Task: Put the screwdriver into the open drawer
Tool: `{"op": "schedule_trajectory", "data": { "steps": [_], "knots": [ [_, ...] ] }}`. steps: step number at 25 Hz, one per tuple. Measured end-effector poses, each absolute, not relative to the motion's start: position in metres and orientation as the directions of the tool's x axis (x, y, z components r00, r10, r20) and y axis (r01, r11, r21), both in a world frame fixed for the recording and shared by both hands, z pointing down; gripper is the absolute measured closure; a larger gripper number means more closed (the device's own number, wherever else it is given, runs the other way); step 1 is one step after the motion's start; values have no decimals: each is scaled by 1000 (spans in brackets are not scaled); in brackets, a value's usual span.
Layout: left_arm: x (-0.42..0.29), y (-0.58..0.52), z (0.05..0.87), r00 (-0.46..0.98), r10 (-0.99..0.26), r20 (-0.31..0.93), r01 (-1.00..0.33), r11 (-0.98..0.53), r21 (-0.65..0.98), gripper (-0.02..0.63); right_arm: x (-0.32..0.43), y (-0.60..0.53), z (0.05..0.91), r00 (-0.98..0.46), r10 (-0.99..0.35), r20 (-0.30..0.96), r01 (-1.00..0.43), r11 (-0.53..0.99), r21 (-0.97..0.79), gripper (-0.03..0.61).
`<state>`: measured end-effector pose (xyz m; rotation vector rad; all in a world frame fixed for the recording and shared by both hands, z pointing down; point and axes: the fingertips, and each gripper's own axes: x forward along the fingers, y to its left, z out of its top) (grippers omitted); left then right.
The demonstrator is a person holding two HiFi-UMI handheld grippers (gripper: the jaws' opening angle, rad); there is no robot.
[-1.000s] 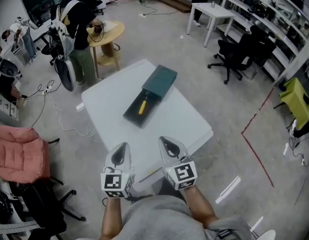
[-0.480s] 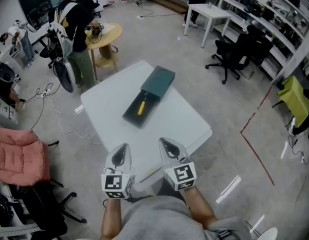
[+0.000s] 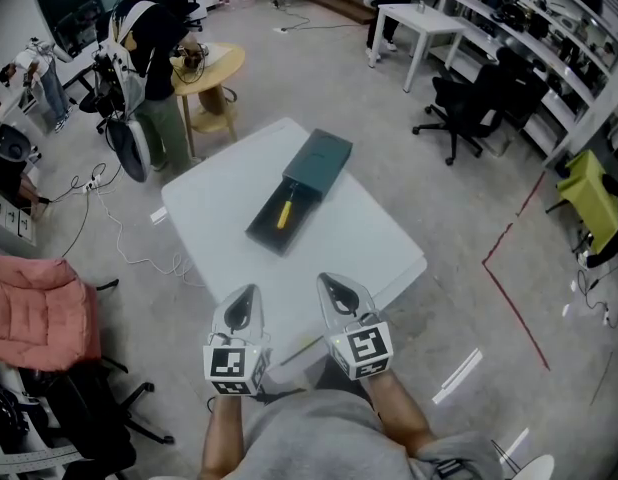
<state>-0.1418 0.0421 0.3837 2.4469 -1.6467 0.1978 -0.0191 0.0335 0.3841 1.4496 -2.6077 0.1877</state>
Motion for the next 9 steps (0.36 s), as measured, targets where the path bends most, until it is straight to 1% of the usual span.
{"op": "schedule_trajectory", "data": {
  "steps": [9],
  "knots": [
    [-142, 37, 383, 380, -900, 214, -925, -372, 79, 601, -21, 28, 383, -524, -829, 196, -849, 528, -35, 575]
  ]
}}
